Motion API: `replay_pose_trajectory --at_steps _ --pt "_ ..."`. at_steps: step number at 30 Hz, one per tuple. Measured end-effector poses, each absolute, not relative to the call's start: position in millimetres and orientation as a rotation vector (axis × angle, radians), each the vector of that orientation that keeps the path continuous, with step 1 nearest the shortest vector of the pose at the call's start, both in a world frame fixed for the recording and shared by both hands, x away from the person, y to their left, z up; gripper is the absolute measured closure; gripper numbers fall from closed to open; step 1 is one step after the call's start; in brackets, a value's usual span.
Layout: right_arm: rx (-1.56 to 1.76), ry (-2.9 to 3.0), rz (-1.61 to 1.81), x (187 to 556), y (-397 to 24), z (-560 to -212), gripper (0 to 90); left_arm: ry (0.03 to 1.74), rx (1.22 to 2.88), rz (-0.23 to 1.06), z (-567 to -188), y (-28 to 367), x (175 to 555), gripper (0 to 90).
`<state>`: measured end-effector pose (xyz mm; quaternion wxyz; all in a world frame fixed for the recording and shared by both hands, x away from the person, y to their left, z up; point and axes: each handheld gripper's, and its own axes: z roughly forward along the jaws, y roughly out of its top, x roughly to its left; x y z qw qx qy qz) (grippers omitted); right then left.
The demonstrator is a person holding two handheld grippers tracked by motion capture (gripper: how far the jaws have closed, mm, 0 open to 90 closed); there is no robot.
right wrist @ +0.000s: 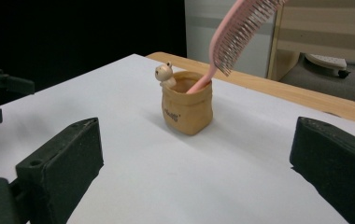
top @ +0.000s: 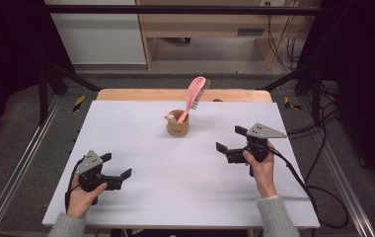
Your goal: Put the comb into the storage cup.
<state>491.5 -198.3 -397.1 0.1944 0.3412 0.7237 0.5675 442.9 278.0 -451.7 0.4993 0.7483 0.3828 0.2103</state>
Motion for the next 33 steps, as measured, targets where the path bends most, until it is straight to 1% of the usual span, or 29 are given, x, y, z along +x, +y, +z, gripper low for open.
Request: replay_pose_trajectory --at_steps 8,16,24,33 --pt "0.969 2.025 1.591 479.2 -222.4 -418.9 3.6 0.916 1.819 0.509 -452.3 277.3 442.8 0.4" --pt "1.003 2.002 1.604 471.3 -240.9 -433.2 3.1 0.911 1.818 0.513 -452.7 276.6 442.7 0.4" --pt "1.044 2.009 1.586 464.8 -254.8 -449.7 1.6 0.91 1.818 0.514 -453.3 277.2 442.9 0.4" --pt "1.045 2.043 1.556 461.1 -261.0 -460.0 0.3 0.903 1.824 0.515 -455.0 276.2 442.8 0.5"
